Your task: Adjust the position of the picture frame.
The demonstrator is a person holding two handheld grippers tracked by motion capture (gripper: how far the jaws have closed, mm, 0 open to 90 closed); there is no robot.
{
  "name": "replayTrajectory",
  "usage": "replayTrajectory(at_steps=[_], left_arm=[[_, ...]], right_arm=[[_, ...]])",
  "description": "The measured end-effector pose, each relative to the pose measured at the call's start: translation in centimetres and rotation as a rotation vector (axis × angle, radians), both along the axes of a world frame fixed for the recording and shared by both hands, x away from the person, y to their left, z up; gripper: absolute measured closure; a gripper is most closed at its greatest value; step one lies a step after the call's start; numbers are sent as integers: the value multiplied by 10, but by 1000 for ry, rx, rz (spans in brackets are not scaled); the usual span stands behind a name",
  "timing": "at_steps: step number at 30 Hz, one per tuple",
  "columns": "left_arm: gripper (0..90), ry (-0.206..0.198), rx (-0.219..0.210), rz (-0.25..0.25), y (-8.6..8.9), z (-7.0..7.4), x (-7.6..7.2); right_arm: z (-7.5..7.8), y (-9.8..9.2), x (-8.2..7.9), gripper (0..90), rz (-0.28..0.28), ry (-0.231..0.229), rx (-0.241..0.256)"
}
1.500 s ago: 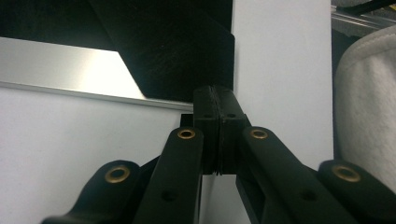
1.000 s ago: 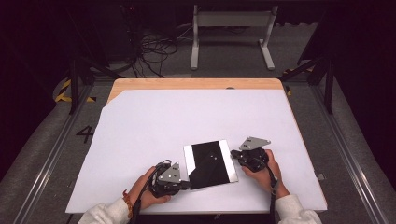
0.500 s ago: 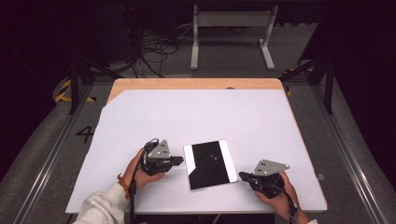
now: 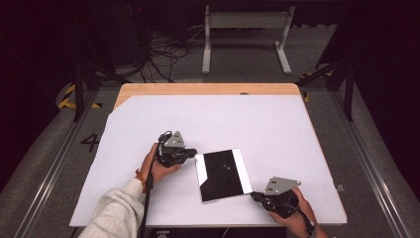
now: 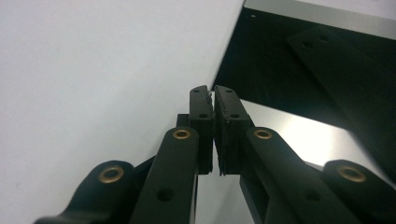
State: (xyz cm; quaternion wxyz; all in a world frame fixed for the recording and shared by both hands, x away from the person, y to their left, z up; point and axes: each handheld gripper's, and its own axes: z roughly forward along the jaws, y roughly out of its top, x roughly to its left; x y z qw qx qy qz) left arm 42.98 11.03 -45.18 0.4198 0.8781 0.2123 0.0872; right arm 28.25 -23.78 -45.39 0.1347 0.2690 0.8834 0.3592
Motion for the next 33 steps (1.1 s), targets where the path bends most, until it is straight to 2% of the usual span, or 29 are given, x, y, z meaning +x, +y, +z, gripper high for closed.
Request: replayTrajectory(at_steps=[2,4,5,7,8,10,14,20,27,30,33], left_arm=[[864,6,3,3,-3,-2,5],[860,2,26,16,-6,-4,10],[859,13,16,19,-6,-6,13],[850,13,22,24,-7,-7,15],[850,15,39,29,-8,-9,17],[836,29,44,32,-9,-13,19],[836,28,45,28,-9,-13,19],[872,28,56,8,-9,-12,18],[877,30,59,6,-9,-12,18],[888,33,65,8,-9,-12,18],[900,40,70,6,-9,-11,17]], right_arm=[[0,-1,1,900,-2,2,6],[-1,-1,2,900,-9,6,17],[-1,-1,2,900,-13,4,15],[-1,-1,2,900,-18,2,15],[-1,-2,3,900,-20,0,18],[-3,-3,5,900,-30,-1,38],[-4,-3,7,900,-39,-6,39],[-3,-5,8,900,-44,16,56],[-3,-2,7,900,-43,10,49],[-3,-1,7,900,-61,22,51],[-3,1,6,900,-64,9,35]])
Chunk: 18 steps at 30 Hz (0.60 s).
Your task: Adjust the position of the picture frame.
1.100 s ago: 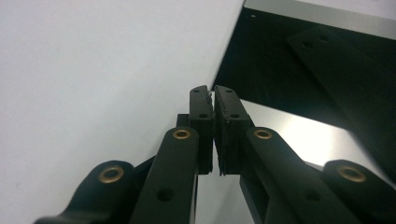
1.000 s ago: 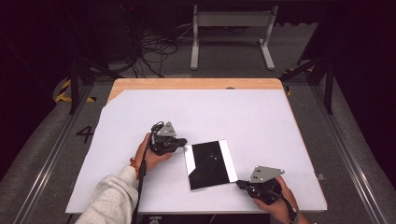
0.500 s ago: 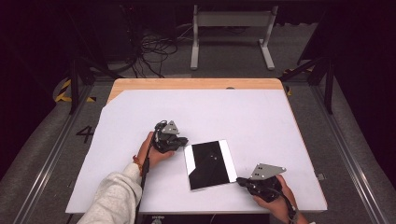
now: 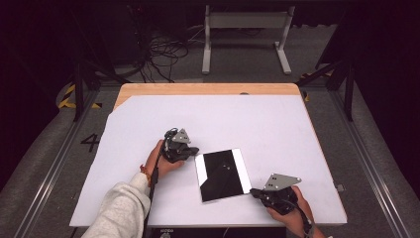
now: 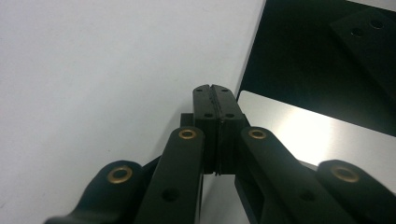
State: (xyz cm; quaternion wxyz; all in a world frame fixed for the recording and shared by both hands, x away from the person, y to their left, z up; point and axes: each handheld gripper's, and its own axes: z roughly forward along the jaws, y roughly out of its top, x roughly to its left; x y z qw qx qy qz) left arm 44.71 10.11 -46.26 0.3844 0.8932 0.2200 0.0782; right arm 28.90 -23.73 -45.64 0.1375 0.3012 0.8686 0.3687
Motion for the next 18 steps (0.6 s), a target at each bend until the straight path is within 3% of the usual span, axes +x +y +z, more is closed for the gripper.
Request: replayTrajectory(at_steps=[12,15,18], left_arm=[[900,40,8,-20,7,2,-3],[900,68,-9,-16,11,1,-5],[900,56,4,-22,17,2,-11]], right_arm=[[-2,-3,7,900,-43,-22,8],[-2,-4,14,900,-51,-21,12],[-1,-4,21,900,-63,-24,8]])
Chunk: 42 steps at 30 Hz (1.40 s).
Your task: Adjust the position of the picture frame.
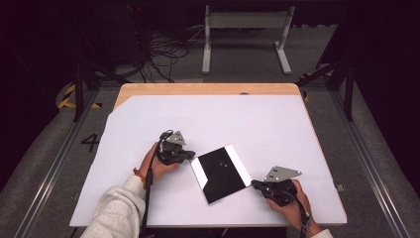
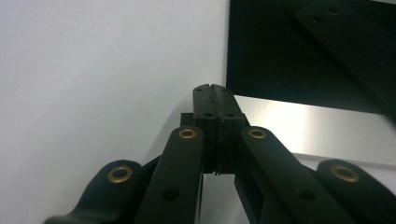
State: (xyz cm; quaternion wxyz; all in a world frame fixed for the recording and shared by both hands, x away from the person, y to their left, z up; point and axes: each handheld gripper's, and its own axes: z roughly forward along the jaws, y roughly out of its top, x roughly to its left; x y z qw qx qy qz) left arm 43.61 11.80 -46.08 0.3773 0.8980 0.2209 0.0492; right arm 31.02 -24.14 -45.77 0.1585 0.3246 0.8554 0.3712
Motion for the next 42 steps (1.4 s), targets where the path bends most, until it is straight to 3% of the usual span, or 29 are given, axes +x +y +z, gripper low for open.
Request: replayTrajectory(at_steps=[7,10,17,25,27,29,34,39,42], left_arm=[[900,14,11,-1,12,1,-18],[900,38,-18,-1,20,-1,-23],[900,41,-10,4,27,-1,-36],[896,28,-15,16,28,-2,-40],[898,21,-17,15,29,-3,-41],[897,11,-11,14,28,-2,-42],[900,17,-20,27,28,-3,-44],[900,19,-15,6,29,-3,-48],[900,33,-31,-3,30,-4,-52]], right_arm=[[0,3,20,900,-20,-7,-7],[1,5,29,900,-24,-7,-8],[1,16,56,900,-66,-17,-18],[2,22,81,900,-123,-22,-22],[3,24,79,900,-125,-43,-55],[5,23,77,900,-121,-46,-50],[16,8,58,900,-105,-23,31],[8,18,47,900,-44,0,-6],[3,26,47,900,-26,17,6]])
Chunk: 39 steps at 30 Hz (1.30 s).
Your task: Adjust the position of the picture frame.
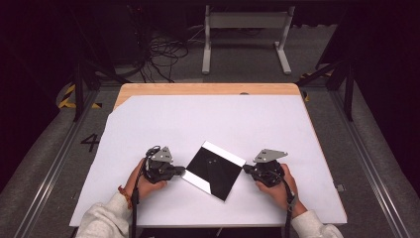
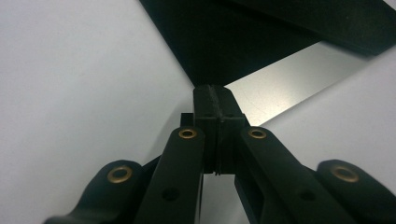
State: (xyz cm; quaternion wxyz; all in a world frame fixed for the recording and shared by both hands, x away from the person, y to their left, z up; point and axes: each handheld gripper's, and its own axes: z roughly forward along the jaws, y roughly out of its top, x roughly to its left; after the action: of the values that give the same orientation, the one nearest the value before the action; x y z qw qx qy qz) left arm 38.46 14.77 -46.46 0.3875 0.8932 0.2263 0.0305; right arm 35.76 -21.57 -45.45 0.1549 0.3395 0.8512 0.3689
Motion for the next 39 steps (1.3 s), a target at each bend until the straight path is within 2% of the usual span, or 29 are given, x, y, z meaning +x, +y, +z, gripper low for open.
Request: replayTrajectory(at_steps=[2,3,7,9,11,14,15,17,20,24,28,33,35,36,39], left_arm=[[900,8,-11,-1,1,-1,-1],[900,14,-16,-8,2,-1,-3],[900,24,-25,-16,2,-2,-7],[900,23,-27,-19,3,-2,-7],[900,41,-39,-10,1,-3,-12],[900,23,-32,-25,-4,-3,-17],[898,-14,-4,-25,-10,-1,-22],[898,-22,-4,-28,-13,-1,-23],[898,-18,-20,-16,-14,-3,-22],[898,-33,-13,-16,-18,-2,-23],[898,-25,-22,-24,-20,-3,-23],[894,-34,-18,-21,-22,-3,-25],[877,-38,-16,-31,-22,-2,-26],[863,-41,-14,-33,-22,-2,-26],[828,-44,8,-66,-21,0,-30]], right_arm=[[-1,3,0,900,9,1,-8],[0,8,0,900,8,-16,-21],[-2,6,3,900,-10,-4,7],[-2,8,3,900,-17,-14,-1],[-2,10,5,900,-28,-24,-7],[-3,9,10,900,-45,-28,-2],[-3,8,18,900,-59,-20,7],[-3,7,23,900,-74,-14,21],[-3,8,27,900,-90,-37,-11],[-4,7,32,900,-91,-41,-5],[-4,7,35,900,-99,-50,-9],[-4,6,36,900,-98,-52,-11],[-2,6,34,900,-96,-50,-32],[2,5,31,900,-90,-66,-52],[13,-5,20,900,-77,-80,-19]])
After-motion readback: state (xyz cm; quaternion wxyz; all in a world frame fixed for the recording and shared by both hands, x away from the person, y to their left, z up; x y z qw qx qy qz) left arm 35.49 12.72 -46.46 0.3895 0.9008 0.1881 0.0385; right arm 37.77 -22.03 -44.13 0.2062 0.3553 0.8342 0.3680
